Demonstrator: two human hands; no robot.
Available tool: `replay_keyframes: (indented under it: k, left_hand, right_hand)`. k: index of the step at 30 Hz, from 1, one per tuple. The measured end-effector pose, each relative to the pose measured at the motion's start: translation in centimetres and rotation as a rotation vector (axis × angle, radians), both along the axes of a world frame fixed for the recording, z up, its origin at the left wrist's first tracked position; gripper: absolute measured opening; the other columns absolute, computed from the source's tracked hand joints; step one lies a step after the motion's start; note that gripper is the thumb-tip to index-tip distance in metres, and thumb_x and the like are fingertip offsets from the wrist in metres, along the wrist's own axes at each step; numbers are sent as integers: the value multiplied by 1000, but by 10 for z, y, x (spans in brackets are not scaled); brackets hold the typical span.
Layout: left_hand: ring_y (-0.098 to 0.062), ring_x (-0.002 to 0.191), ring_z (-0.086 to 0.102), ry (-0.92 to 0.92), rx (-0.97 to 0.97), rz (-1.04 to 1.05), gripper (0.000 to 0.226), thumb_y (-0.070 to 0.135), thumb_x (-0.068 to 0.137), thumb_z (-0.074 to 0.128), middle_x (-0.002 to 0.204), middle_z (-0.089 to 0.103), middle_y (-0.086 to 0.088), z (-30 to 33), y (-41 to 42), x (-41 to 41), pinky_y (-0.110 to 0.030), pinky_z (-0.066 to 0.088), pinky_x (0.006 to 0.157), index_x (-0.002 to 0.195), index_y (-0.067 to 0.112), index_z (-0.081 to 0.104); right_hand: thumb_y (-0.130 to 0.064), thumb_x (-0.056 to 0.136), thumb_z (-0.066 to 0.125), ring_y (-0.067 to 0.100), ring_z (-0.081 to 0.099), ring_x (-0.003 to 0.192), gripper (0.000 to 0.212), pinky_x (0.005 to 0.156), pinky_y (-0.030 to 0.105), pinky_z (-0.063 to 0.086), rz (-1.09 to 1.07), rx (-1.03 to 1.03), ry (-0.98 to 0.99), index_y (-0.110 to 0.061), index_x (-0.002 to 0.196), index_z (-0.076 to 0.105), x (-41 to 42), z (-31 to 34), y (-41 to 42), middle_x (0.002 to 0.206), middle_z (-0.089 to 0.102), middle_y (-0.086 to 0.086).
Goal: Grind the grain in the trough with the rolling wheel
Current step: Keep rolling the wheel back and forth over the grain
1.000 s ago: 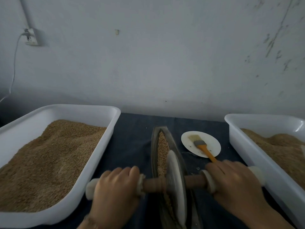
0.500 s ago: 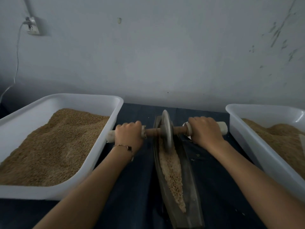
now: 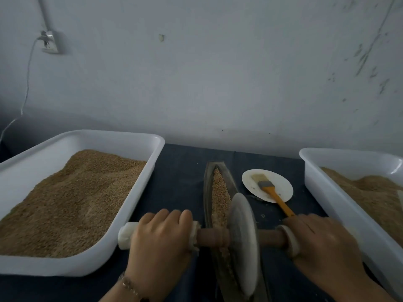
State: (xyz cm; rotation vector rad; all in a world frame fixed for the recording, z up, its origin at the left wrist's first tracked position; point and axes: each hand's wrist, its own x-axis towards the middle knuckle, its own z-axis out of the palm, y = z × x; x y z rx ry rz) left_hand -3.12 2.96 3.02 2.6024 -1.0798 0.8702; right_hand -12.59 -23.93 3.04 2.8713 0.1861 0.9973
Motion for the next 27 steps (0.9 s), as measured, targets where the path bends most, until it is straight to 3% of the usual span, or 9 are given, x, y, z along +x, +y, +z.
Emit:
replay_keyframes:
  k: [5, 9, 13, 16, 20, 23, 25, 27]
  left_hand:
    - [-17, 41, 47, 60, 11, 101, 35, 17, 47, 85, 48, 50, 3, -11, -25, 43, -28, 37, 44, 56, 17, 51]
    - [-13, 66, 52, 116, 55, 290, 19, 32, 81, 64, 75, 59, 6, -8, -48, 85, -27, 36, 63, 78, 22, 48]
    - [-13, 75, 54, 118, 88, 360, 17, 38, 87, 58, 83, 60, 6, 1, -62, 109, -26, 38, 69, 87, 23, 50]
    - [-14, 81, 57, 139, 119, 352, 16, 36, 88, 56, 88, 62, 5, 3, -59, 108, -27, 39, 71, 90, 22, 50]
    - [-10, 77, 48, 219, 107, 287, 17, 38, 89, 54, 91, 58, 10, -5, -40, 81, -25, 35, 73, 87, 26, 42]
    - [-7, 78, 48, 279, 93, 232, 17, 42, 89, 51, 90, 55, 12, -6, -22, 48, -24, 34, 71, 88, 29, 40]
    - [-10, 67, 53, 237, 93, 168, 25, 37, 78, 66, 76, 57, 9, -3, -9, 22, -26, 38, 63, 79, 27, 43]
    - [-15, 46, 52, 191, 15, 66, 38, 26, 49, 85, 54, 52, 5, -3, 3, 2, -30, 39, 45, 62, 22, 49]
  right_hand:
    - [-6, 44, 86, 20, 53, 48, 36, 45, 32, 41, -101, 27, 12, -15, 66, 59, 50, -7, -4, 58, 58, 1]
    - [-17, 69, 74, 23, 58, 66, 17, 60, 34, 38, -223, 13, 112, -16, 78, 59, 107, -5, -15, 74, 63, 1]
    - [-34, 84, 61, 15, 59, 81, 13, 68, 29, 37, -276, 27, 177, -24, 91, 56, 137, -5, -26, 90, 64, -6]
    - [-30, 82, 63, 17, 57, 76, 12, 63, 29, 30, -278, 22, 154, -22, 86, 56, 129, -5, -24, 85, 64, -4]
    - [-11, 58, 82, 23, 56, 58, 27, 54, 30, 33, -205, -37, 54, -15, 71, 59, 88, 0, -7, 67, 62, 3]
    - [-5, 50, 85, 21, 54, 56, 34, 53, 29, 33, -129, -47, -9, -16, 69, 59, 55, 5, 6, 64, 60, 1]
    - [-5, 46, 86, 19, 53, 56, 37, 55, 27, 34, -93, -40, -23, -17, 70, 60, 32, 8, 9, 65, 59, -1]
    - [-5, 42, 86, 17, 51, 54, 39, 55, 26, 33, -61, -41, -16, -19, 68, 60, 13, 10, 9, 63, 56, -4]
